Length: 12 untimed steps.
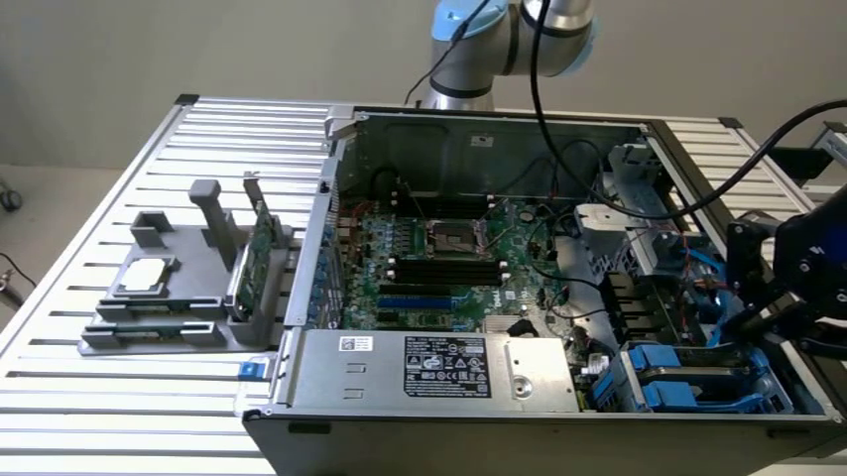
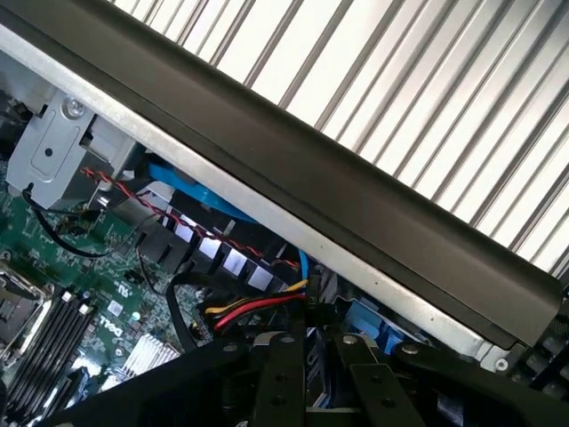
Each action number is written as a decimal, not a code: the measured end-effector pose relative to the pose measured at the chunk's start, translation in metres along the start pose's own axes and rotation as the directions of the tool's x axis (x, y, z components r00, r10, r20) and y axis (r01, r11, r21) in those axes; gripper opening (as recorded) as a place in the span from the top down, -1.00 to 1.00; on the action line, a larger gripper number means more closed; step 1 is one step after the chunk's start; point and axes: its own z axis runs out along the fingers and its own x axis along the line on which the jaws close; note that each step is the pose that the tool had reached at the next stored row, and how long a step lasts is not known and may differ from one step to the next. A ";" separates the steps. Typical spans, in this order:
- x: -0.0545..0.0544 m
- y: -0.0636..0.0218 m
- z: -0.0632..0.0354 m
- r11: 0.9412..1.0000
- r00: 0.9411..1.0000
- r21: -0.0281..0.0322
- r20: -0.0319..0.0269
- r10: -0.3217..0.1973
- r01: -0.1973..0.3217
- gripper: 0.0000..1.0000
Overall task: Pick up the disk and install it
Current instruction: 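Insert the first disk wire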
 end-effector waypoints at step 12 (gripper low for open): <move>0.005 -0.0078 -0.0041 0.999 0.999 0.025 -0.043 0.031 -0.030 0.65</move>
